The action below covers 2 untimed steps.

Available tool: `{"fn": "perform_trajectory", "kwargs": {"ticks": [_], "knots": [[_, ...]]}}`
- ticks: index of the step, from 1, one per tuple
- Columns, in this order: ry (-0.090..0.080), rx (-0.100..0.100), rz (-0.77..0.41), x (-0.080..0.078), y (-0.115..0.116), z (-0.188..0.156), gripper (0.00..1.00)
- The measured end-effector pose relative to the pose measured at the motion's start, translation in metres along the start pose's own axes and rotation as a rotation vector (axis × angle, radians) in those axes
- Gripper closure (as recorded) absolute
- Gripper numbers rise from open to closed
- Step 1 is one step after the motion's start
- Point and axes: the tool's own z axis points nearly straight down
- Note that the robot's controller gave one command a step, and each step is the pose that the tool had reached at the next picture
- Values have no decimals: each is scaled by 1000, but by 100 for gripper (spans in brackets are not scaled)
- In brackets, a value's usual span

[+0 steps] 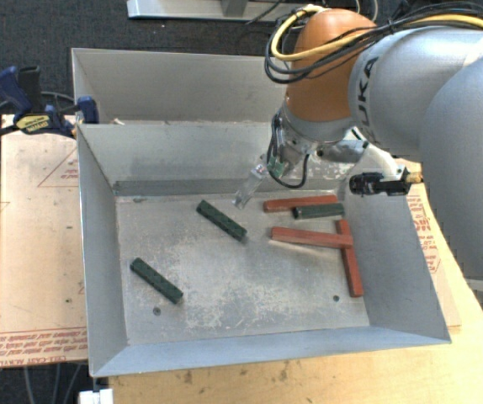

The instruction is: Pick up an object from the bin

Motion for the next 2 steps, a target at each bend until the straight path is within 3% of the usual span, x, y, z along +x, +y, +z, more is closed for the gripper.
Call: {"fn": "perform_trajectory", "kwargs": {"ticks": [1,2], "knots": [[6,4,115,-11,-4,120,0],[0,1,-197,-5,5,117,0]]}}
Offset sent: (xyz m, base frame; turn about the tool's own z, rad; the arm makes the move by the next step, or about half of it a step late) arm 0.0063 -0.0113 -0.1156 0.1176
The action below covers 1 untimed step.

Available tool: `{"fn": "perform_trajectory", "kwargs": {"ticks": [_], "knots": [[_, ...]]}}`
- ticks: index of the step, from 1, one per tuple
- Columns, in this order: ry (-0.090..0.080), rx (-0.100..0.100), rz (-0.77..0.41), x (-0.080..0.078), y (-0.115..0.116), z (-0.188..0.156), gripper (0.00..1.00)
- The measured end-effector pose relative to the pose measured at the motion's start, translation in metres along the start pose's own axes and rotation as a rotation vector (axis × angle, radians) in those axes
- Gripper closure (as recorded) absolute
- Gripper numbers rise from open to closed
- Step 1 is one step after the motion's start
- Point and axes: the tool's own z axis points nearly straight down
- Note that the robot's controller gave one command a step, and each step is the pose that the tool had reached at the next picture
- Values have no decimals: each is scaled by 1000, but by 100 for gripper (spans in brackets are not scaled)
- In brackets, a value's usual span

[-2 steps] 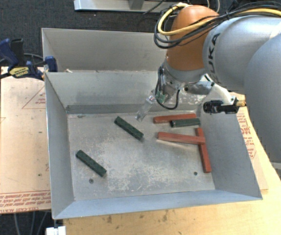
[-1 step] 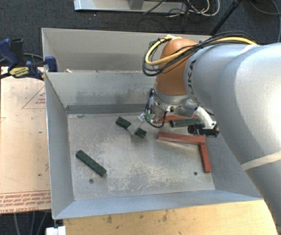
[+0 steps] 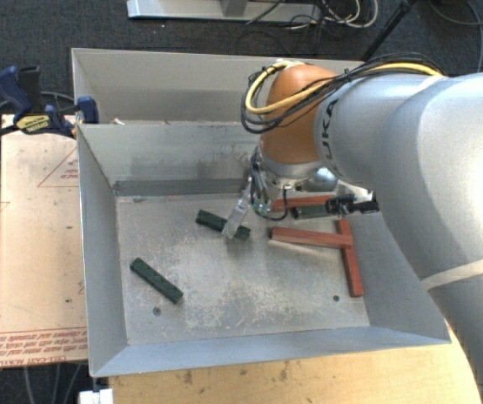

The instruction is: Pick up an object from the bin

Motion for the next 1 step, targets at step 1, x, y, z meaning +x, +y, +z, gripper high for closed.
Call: {"fn": "perform_trajectory", "kwargs": {"ticks": [1], "knots": [[-1,-4,-39,38,44,0,0]]}}
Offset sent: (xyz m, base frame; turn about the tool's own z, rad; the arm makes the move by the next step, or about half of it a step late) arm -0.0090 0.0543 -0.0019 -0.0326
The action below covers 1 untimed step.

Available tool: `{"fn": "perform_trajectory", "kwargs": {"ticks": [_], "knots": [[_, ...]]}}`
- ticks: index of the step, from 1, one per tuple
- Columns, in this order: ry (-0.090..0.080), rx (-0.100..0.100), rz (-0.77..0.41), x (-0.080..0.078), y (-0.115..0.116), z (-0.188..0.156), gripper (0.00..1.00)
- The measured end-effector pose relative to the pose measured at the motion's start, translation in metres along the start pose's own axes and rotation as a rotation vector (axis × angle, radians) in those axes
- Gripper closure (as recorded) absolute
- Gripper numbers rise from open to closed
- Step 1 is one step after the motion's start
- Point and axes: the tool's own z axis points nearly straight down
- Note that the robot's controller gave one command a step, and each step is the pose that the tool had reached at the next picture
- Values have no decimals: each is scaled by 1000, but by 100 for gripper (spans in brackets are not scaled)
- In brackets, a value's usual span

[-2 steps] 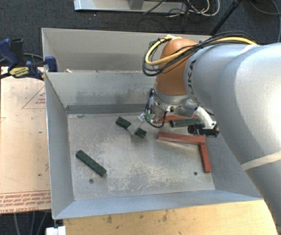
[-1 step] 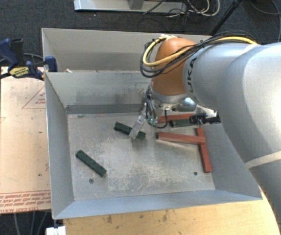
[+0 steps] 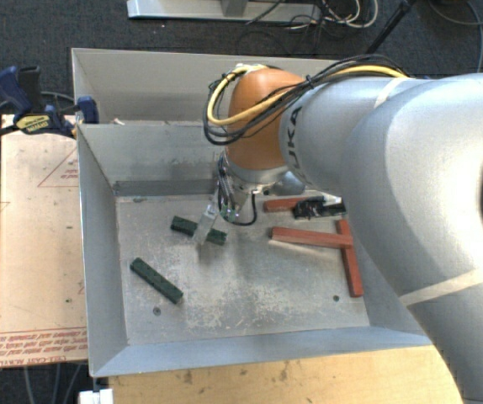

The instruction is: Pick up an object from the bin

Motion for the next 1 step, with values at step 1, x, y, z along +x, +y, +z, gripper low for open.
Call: {"fn": "perform_trajectory", "kwargs": {"ticks": [1], "knots": [[-7,-4,5,-4,-1,-3,100]]}}
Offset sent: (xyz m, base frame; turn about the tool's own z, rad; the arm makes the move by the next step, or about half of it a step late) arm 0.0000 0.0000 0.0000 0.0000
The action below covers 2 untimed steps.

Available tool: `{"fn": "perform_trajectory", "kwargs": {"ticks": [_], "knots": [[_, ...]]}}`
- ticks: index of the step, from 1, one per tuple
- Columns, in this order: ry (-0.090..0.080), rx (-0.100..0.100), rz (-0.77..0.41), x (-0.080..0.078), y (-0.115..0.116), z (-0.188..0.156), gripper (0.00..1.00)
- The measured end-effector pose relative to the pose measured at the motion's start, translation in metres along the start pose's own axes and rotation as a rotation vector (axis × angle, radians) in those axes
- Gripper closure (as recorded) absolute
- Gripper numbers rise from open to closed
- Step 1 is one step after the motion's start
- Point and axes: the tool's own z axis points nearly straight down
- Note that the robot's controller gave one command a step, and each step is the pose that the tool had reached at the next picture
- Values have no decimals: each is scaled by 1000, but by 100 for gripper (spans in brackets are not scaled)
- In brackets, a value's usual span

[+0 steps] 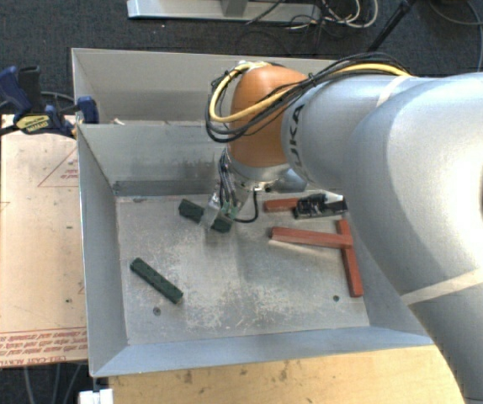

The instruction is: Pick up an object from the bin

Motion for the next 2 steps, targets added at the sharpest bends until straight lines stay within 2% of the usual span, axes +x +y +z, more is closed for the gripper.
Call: {"fn": "perform_trajectory", "kwargs": {"ticks": [1,2], "knots": [[1,1,54,-16,1,-94,100],[1,1,24,-13,-7,-166,100]]}}
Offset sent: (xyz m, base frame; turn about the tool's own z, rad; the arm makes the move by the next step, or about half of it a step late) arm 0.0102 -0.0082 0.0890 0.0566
